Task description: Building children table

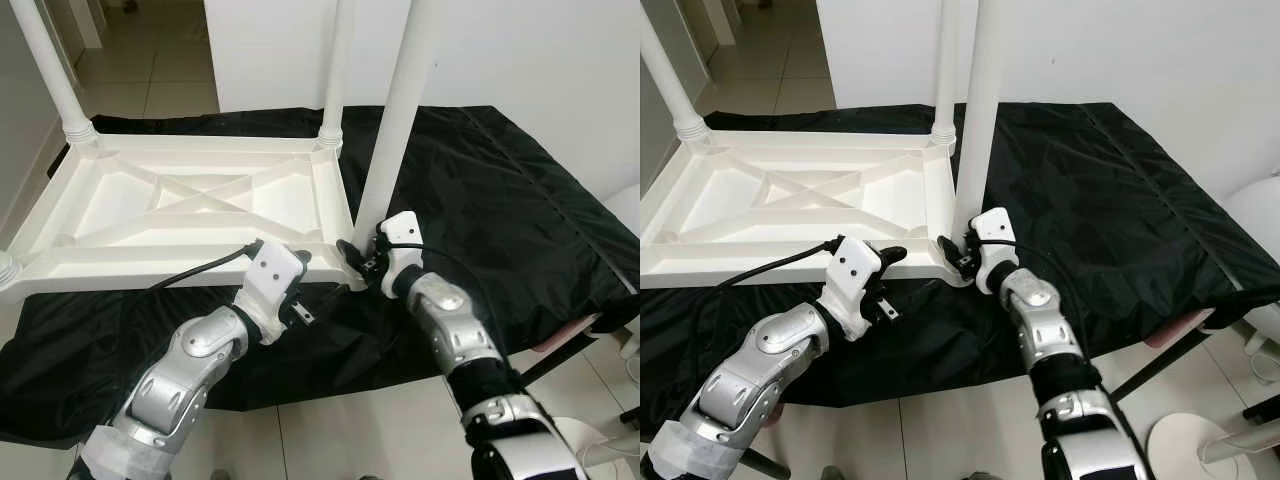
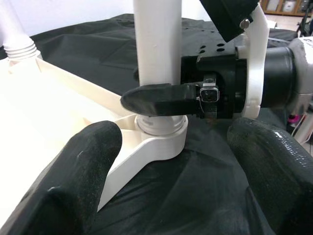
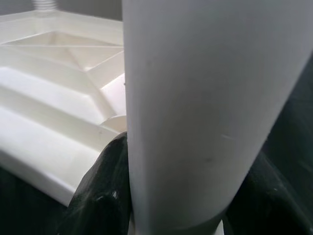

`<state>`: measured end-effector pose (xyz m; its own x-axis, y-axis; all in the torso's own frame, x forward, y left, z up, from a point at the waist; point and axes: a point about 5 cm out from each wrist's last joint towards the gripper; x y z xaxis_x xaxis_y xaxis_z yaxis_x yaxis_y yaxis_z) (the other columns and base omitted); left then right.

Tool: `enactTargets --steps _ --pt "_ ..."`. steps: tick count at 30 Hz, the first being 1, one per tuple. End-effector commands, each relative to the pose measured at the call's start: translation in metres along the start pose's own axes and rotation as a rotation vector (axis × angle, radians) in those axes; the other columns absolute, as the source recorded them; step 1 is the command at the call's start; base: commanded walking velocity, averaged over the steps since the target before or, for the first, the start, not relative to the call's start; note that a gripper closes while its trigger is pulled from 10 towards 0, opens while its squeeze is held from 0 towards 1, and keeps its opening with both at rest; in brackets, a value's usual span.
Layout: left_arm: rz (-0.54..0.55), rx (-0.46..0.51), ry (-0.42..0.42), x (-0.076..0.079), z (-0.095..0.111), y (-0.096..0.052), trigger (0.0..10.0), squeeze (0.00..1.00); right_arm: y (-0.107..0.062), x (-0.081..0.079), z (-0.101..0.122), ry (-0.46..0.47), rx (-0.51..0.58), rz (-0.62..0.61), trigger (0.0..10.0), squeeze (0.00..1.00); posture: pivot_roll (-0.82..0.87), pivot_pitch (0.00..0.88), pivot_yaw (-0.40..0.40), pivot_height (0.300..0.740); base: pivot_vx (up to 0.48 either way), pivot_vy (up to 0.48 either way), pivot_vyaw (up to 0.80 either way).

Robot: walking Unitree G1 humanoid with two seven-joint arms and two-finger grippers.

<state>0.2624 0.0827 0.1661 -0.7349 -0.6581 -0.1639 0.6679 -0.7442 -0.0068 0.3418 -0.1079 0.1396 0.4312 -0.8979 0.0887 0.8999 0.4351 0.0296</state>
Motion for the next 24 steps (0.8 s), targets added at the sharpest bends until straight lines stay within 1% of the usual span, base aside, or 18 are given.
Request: enactTargets --steps 1,2,3,4,5,6,7,8,11,13,16,17,18,20,21,23,24 --pt "-0.072 -0.007 -0.007 0.005 -0.001 -0.002 10.0 0.0 -0.011 0.004 -0.01 0.007 -0.039 -0.204 10.0 0.0 -0.01 0.048 -0.02 0.74 0.0 0.0 0.0" --pt "-0.072 -0.007 -0.007 0.005 -0.001 -0.002 10.0 0.0 -0.011 0.004 -0.01 0.007 -0.039 -0.204 10.0 0.0 -0.01 0.048 -0.02 0.74 0.0 0.0 0.0" --pt "-0.075 -0.008 -0.007 0.005 -0.001 -0.001 10.0 0.0 -0.016 -0.003 -0.012 0.018 -0.04 -0.283 10.0 0.0 -0.02 0.051 -0.018 0.74 0.0 0.0 0.0" --pt "-0.075 -0.008 -0.007 0.005 -0.001 -0.001 10.0 0.0 -0.016 -0.003 -0.012 0.018 -0.04 -0.283 10.0 0.0 -0.02 0.051 -0.018 0.74 0.0 0.0 0.0" --pt "-0.078 -0.008 -0.008 0.006 -0.001 -0.001 10.0 0.0 -0.019 -0.01 -0.013 0.033 -0.039 -0.343 10.0 0.0 -0.02 0.052 -0.018 0.74 0.0 0.0 0.0" --pt "-0.08 -0.007 -0.009 0.006 -0.001 -0.001 10.0 0.0 -0.021 -0.015 -0.014 0.043 -0.04 -0.376 10.0 0.0 -0.02 0.052 -0.018 0.74 0.0 0.0 0.0" --pt "-0.08 -0.007 -0.009 0.006 -0.001 -0.001 10.0 0.0 -0.021 -0.015 -0.014 0.043 -0.04 -0.376 10.0 0.0 -0.02 0.052 -0.018 0.74 0.0 0.0 0.0" --pt "-0.081 -0.007 -0.01 0.006 -0.001 -0.001 10.0 0.0 -0.021 -0.021 -0.014 0.055 -0.042 -0.371 10.0 0.0 -0.02 0.055 -0.012 0.74 0.0 0.0 0.0" --pt "-0.086 -0.009 -0.012 0.007 -0.002 -0.001 10.0 0.0 -0.022 -0.021 -0.012 0.064 -0.043 -0.375 10.0 0.0 -0.02 0.057 -0.008 0.74 0.0 0.0 0.0" --pt "-0.095 -0.012 -0.013 0.008 -0.002 -0.001 10.0 0.0 -0.024 -0.017 -0.01 0.07 -0.041 -0.386 10.0 0.0 -0.03 0.059 -0.009 0.74 0.0 0.0 0.0" --pt "-0.098 -0.012 -0.013 0.008 -0.002 -0.001 10.0 0.0 -0.026 -0.016 -0.008 0.07 -0.043 -0.398 10.0 0.0 -0.03 0.059 -0.009 0.74 0.0 0.0 0.0" --pt "-0.098 -0.011 -0.014 0.008 -0.002 0.0 10.0 0.0 -0.026 -0.016 -0.007 0.077 -0.037 -0.396 10.0 0.4 -0.03 0.061 -0.011 0.74 0.0 0.0 0.0" --pt "-0.097 -0.01 -0.015 0.008 -0.001 0.0 10.0 0.0 -0.026 -0.018 -0.005 0.092 -0.021 -0.379 10.0 1.0 -0.03 0.064 -0.014 0.74 0.0 0.0 0.0" --pt "-0.095 -0.009 -0.018 0.008 -0.001 0.0 10.0 0.0 -0.027 -0.019 -0.001 0.128 0.007 -0.353 10.0 1.0 -0.03 0.066 -0.016 0.74 0.0 0.0 0.0" --pt "-0.095 -0.009 -0.018 0.008 -0.001 0.0 10.0 0.0 -0.027 -0.019 -0.001 0.128 0.007 -0.353 10.0 1.0 -0.03 0.066 -0.016 0.74 0.0 0.0 0.0" --pt "-0.094 -0.01 -0.021 0.009 -0.002 -0.001 10.0 0.0 -0.03 -0.017 0.003 0.135 0.022 -0.352 10.0 1.0 -0.03 0.068 -0.016 0.74 0.0 0.0 0.0" --pt "-0.094 -0.011 -0.023 0.01 -0.002 -0.002 10.0 0.0 -0.03 -0.013 0.004 0.134 0.021 -0.31 10.0 1.0 -0.03 0.072 -0.019 0.74 0.0 0.0 0.0"
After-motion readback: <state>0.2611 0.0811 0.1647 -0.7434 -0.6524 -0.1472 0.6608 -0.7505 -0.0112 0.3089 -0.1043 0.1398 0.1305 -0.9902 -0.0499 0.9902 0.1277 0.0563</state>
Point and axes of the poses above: a point about 5 cm out from each wrist's last joint towards the gripper, its own y axis pointing out of the wrist towards the gripper, its own z axis along the axis of the wrist's last joint, x = y × z, and after that the axes turned 1 degree about y, right-handed
